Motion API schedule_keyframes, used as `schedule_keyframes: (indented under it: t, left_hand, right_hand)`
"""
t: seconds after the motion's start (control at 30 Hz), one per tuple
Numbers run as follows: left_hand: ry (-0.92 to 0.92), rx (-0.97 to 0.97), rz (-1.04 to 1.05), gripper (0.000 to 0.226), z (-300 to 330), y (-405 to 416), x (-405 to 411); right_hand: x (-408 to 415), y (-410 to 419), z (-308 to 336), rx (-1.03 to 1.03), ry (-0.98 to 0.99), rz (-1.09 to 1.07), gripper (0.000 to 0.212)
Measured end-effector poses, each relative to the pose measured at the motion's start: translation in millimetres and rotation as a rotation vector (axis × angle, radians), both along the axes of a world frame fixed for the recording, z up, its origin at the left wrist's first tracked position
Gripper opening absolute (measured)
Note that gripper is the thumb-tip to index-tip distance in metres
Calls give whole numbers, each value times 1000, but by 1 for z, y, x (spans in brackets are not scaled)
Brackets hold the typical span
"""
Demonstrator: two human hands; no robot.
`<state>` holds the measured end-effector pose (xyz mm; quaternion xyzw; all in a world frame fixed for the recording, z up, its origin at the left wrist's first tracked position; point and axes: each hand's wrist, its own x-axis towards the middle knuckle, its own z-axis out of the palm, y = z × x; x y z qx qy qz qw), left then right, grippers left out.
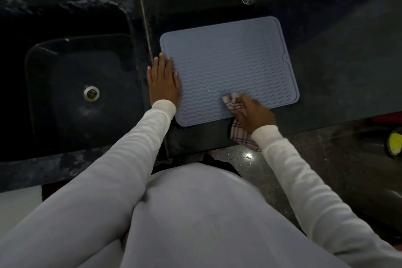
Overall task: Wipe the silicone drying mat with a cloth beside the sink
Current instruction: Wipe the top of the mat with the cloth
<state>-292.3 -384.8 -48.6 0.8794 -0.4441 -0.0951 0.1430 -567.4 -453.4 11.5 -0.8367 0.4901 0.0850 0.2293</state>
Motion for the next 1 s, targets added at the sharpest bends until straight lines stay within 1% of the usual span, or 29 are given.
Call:
schedule_keyframes:
  t: [0.43,0.7,0.9,1.0]
  left_hand:
    - [-6,25,-1,54,2,0,0]
    - [-2,12,-3,53,1,0,-2]
    - [-11,7,-12,53,-1,0,-1]
    - [-13,5,-7,53,-2,0,0]
  right_hand:
    - [-92,-84,15,-139,153,-275,40]
    - [-99,-88,5,-184,103,-399,41]
    - [-91,-94,14,-182,155,-368,45]
    - [-67,-84,31,-179,97,-402,47]
